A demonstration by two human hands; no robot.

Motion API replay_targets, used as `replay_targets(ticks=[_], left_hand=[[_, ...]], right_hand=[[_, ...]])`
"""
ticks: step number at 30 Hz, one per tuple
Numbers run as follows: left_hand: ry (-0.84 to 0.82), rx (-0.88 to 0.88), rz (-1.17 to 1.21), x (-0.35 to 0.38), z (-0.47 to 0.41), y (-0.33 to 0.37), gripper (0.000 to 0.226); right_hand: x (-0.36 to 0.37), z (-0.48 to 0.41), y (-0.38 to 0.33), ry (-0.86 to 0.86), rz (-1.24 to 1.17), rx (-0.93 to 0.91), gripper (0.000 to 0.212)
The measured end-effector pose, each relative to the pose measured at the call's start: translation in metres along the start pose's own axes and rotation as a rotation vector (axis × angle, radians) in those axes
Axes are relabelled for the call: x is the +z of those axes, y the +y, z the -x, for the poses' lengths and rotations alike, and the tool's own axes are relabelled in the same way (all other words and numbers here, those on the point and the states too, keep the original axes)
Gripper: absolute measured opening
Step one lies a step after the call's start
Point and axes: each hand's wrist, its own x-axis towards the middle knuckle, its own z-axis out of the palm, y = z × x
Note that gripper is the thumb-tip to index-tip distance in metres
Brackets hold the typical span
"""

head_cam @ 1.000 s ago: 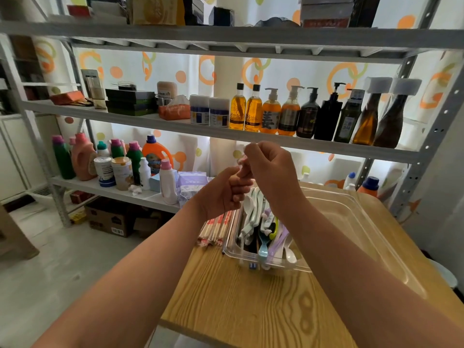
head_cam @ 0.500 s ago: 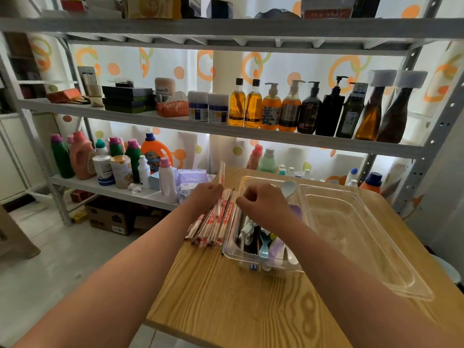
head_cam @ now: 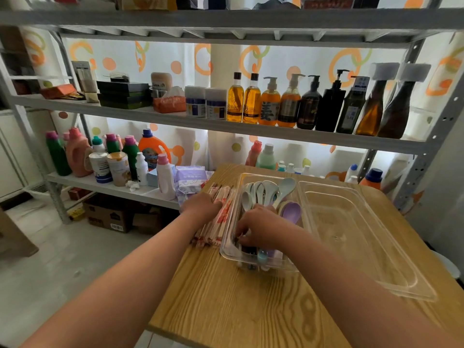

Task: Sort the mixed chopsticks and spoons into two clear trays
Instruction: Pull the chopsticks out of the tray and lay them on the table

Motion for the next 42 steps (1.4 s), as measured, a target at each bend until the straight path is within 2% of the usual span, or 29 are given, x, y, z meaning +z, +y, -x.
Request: replay_targets(ticks=[5,11,21,27,33,37,42], left_hand=[[0.11,0.058,0.131,-0.005,0.009,0.024,0.048],[0.047,0.069,0.096,0.012,0.01,0.042,0.053],[0.023,0.044,0.104,0.013,0.011,0.045,0.05],[0.022,0.061,0.115,0.013,0.011,0.045,0.049],[0.019,0.061,0.131,0.013,0.011,0.045,0.048],[0.024,0.062,0.123,0.014,0.012,0.045,0.051],[0.028,0.058,0.135,0.014,0.013,0.045,0.048]], right_hand=[[0.007,-0.005,-0.003,0.042,0.132,-0.029,0.03],[0.011,-0.012,-0.01,-0.08,0.081,0.116,0.033],[0.01,-0.015,-0.016,-0.022,0.106,0.139,0.025],[0.007,-0.015,-0.014,-0.122,0.099,0.154,0.036],[-0.004,-0.006,-0.003,-0.165,-0.038,0.099,0.029],[-0.004,-0.007,-0.005,-0.232,0.116,0.078,0.033],[-0.006,-0.007,-0.005,-0.277,0.18,-0.013,0.04]])
